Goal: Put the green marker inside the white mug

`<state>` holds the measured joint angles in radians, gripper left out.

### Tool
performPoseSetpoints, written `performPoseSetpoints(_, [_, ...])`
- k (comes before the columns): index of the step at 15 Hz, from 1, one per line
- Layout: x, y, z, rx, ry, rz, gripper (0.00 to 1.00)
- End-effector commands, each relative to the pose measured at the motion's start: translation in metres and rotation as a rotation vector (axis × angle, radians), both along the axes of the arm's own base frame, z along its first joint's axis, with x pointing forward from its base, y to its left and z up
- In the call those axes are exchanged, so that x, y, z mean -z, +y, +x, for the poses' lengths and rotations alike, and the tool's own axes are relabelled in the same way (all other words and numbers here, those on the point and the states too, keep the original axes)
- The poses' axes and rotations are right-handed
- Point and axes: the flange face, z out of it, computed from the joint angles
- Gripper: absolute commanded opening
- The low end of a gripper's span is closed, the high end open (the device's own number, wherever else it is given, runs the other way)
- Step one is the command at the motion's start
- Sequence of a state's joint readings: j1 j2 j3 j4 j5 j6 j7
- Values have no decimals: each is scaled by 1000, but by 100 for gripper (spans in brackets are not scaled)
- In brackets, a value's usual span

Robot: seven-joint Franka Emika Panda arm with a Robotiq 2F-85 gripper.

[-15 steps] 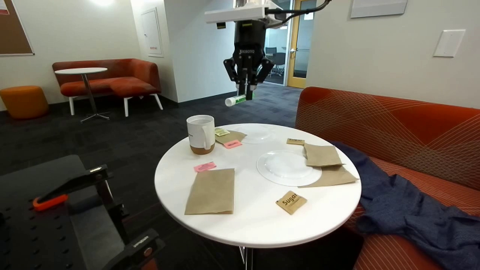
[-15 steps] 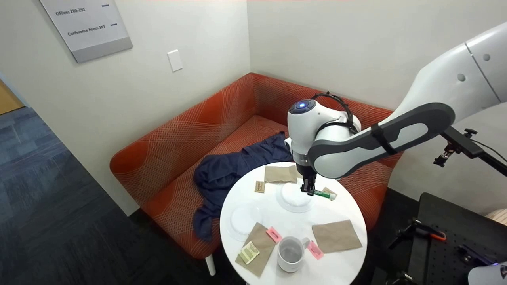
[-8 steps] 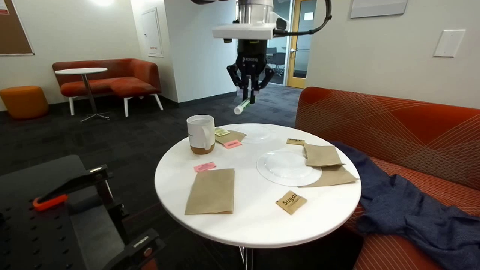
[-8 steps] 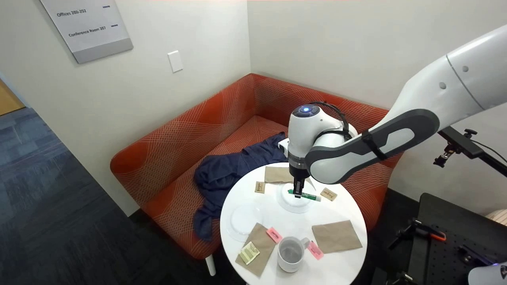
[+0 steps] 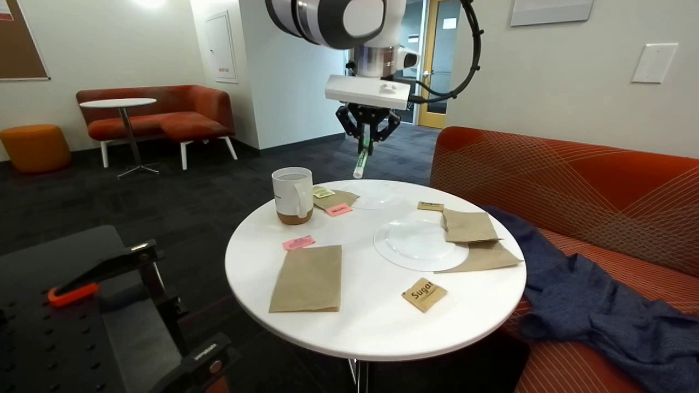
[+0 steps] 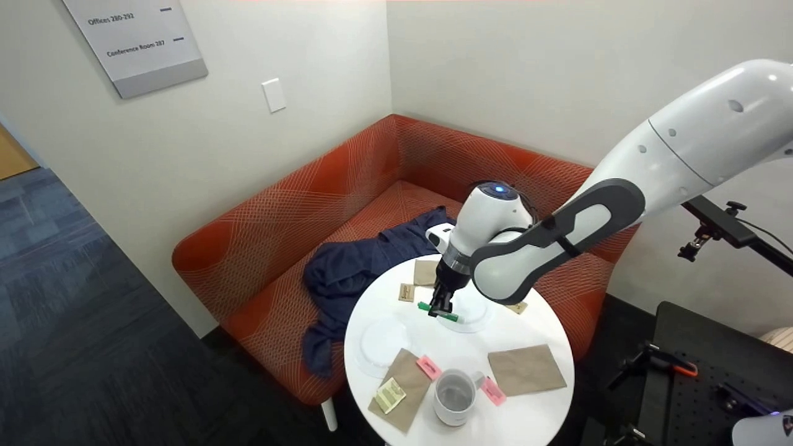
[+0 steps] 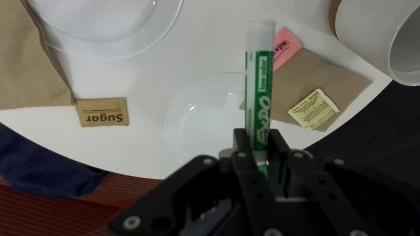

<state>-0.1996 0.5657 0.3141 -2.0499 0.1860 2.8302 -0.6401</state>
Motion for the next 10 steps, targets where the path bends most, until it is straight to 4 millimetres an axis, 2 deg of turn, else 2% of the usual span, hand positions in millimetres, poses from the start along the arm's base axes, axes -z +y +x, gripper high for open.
performPoseSetpoints(1, [0, -9, 3, -48, -84, 81, 5])
performPoseSetpoints(7, [-4, -21, 8, -157, -140, 173, 5])
performPoseSetpoints(10, [-7, -20, 12, -236, -189, 216, 5])
